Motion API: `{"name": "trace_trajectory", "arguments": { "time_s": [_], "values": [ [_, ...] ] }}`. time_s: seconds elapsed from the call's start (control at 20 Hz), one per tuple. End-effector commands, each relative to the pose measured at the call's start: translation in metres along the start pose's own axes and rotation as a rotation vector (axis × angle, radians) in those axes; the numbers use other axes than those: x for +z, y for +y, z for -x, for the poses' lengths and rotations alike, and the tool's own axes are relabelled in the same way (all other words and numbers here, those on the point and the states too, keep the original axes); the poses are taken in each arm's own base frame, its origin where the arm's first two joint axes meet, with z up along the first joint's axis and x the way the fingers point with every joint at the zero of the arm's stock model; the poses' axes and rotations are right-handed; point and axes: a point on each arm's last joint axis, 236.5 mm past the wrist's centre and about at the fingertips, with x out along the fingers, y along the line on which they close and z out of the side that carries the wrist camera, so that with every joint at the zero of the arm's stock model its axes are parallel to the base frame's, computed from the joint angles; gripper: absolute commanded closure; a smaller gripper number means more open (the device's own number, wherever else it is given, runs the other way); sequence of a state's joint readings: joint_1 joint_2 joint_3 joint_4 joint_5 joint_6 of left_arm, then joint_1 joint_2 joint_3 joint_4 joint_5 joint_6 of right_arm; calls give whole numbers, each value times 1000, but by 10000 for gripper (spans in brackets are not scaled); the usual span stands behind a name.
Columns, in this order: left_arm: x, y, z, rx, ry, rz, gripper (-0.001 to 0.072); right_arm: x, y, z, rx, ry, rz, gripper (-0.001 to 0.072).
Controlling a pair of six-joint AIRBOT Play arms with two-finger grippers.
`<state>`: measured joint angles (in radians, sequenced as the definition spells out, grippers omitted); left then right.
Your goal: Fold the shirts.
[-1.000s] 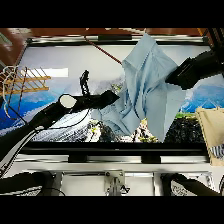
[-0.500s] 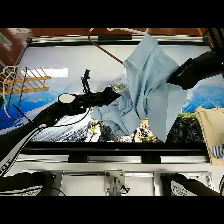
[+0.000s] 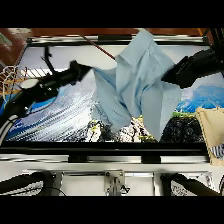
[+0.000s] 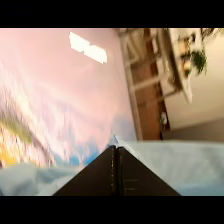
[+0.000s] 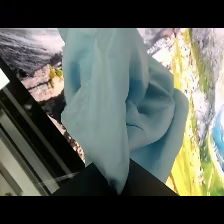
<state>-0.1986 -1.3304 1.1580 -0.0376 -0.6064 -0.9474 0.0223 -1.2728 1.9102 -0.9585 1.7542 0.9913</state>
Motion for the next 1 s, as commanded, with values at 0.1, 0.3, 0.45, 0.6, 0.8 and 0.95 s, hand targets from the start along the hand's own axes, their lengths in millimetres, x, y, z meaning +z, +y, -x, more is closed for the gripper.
{"name": "trace_trajectory", "arguments": {
  "time_s": [0.1, 0.3, 0.45, 0.6, 0.8, 0.95],
  "values": [
    [91, -54, 38, -94, -160, -110, 659, 23, 20, -7, 65, -75, 65, 635],
    [134, -97, 62, -149, -251, -193, 659, 16, 21, -29, 31, 16, 113, 635],
    [151, -105, 77, -162, -278, -214, 659, 13, 12, -31, -10, 33, 112, 635],
    [145, -101, 79, -158, -239, -229, 659, 16, 10, -31, -19, 23, 112, 635],
    [143, -97, 83, -152, -214, -246, 659, 14, 4, -30, -43, 33, 110, 635],
    [131, -78, 82, -85, -143, -314, 659, 19, 2, -30, -55, 12, 111, 635]
  ]
}}
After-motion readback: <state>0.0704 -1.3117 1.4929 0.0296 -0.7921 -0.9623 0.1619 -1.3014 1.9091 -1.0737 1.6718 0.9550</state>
